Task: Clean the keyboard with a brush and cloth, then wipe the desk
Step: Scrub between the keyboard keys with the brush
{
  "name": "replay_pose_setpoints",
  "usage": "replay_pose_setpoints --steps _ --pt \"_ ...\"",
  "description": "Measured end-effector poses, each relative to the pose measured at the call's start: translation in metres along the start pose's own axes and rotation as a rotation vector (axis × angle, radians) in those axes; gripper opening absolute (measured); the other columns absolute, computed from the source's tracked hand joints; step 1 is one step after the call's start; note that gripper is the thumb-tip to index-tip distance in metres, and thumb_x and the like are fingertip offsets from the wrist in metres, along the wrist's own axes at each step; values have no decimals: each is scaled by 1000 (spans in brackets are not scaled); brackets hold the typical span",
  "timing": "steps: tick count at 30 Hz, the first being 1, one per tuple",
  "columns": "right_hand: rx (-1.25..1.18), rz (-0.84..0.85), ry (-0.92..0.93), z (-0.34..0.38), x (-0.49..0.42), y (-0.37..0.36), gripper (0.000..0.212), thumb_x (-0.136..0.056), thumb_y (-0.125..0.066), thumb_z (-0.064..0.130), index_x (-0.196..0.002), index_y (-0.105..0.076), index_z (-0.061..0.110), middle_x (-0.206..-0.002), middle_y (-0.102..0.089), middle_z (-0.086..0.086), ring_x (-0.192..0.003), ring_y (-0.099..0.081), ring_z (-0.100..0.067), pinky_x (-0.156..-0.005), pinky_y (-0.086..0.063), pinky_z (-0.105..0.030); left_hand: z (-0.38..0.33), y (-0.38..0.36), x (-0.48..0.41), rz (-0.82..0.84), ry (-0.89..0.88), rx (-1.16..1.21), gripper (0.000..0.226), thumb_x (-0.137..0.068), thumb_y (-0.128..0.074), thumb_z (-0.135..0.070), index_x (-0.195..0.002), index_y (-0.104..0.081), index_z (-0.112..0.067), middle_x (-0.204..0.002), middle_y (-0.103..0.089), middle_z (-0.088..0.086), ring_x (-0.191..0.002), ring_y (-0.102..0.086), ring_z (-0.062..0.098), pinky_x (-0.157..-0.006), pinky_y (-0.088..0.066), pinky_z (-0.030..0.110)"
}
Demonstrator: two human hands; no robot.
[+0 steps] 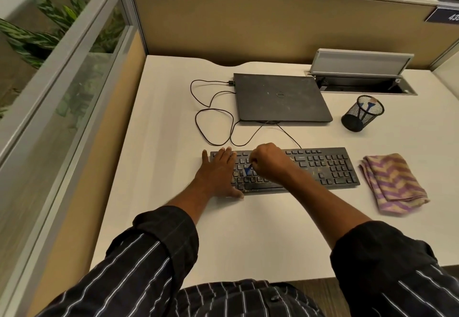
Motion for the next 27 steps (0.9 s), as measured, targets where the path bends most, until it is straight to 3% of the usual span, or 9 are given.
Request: replay_pose_setpoints --steps 4,8,10,14,21,27 --pt "9 27 4 -1 0 -1 15 -91 -57 10 -90 -72 6 -87 -71 -9 -73 -66 -18 -71 -59 -33 0 0 0 5 -1 4 133 -69 -58 -87 -160 0 -9 -169 0 10 -155 1 26 -119 -7 66" --pt "16 -67 10 0 -3 5 17 -92 -57 10 -99 -72 5 -94 -70 -10 -80 -64 -20 -73 -55 -32 0 -1 -1 2 8 14 135 -67 -58 -89 -159 0 -10 -169 -1 9 -155 1 25 -119 -7 67" --pt "38 -28 -10 -1 -3 1 15 -92 -58 10 -99 -71 5 -94 -68 -10 -79 -63 -20 -71 -53 -29 0 -1 -1 3 9 20 135 -67 -59 -89 -159 0 -10 -169 -1 8 -155 1 25 -118 -7 67" --pt "55 48 -12 -3 -3 -6 10 -89 -60 10 -87 -69 5 -84 -68 -10 -72 -64 -20 -70 -59 -35 0 -1 0 3 9 21 135 -68 -59 -88 -160 1 -10 -169 0 8 -155 1 25 -119 -6 67" --pt "-49 -86 30 6 -5 2 18 -92 -56 10 -90 -73 6 -84 -69 -6 -70 -59 -15 -62 -44 -23 0 0 0 9 9 26 135 -68 -60 -88 -160 2 -10 -169 1 8 -155 2 25 -119 -6 67" --pt "6 42 30 7 -2 -12 12 -89 -62 13 -87 -70 6 -82 -68 -7 -71 -64 -18 -69 -59 -34 4 -2 3 0 27 45 138 -66 -60 -89 -159 5 -10 -169 2 8 -155 3 25 -119 -5 67"
Point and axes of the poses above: each hand's wrist, its own x-axis away from the middle knuckle, its own y-axis out of the back of the hand, z = x × y, the point moved 2 cm from there along -x, towards the middle knuckle
